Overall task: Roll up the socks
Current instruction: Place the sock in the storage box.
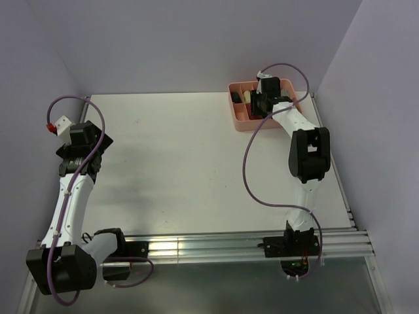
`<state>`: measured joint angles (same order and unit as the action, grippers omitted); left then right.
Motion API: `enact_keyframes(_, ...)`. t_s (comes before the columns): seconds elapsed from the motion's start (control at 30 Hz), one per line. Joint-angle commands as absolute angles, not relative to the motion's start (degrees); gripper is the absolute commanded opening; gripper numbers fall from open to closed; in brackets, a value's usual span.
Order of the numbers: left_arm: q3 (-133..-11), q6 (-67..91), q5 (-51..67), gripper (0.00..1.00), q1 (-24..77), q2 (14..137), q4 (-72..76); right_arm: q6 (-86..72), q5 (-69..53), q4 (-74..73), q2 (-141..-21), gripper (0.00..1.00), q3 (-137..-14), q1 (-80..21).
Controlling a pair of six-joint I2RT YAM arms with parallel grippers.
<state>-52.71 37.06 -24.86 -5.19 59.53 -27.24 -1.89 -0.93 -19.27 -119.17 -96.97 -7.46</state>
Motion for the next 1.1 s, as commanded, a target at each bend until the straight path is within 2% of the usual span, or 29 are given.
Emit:
enact_keyframes(0.0, -52.56, 36.3, -24.87, 1.0, -5.45, 58.62, -25.93, -3.51, -0.35, -16.26, -115.39, 0.48, -97.29, -6.86)
enact_keyframes(0.2, -52.47, 36.21, -24.61, 0.99, -5.45, 57.75, -25.84, -4.92, -0.88, -13.1, -113.29, 0.48, -92.9, -6.77)
enact_keyframes(0.33, -52.12, 36.3, -24.52, 1.0, -5.45, 56.87, -25.66, -5.54, -1.76, -13.97, -116.62, 0.46, -94.39, -6.68)
enact_keyframes(0.5, -51.77, 36.39, -24.52, 1.0, -5.45, 55.81, -25.49, -6.42, -0.63, -14.06, -119.26, 0.38, -94.13, -6.5)
enact_keyframes(0.83, -51.68, 36.65, -23.56, 0.99, -5.45, 54.67, -25.49, -6.86, -5.53, -20.73, -121.11, 0.36, -97.82, -4.83)
enact_keyframes(0.97, -52.9, 37.09, -22.68, 0.99, -5.45, 53.35, -26.72, -6.94, -6.68, -19.08, -115.24, 0.39, -95.02, -4.75)
enact_keyframes(1.07, -55.71, 37.0, -22.5, 0.99, -5.45, 52.21, -28.91, -6.94, -5.37, -18.11, -106.55, 0.43, -92.03, -4.75)
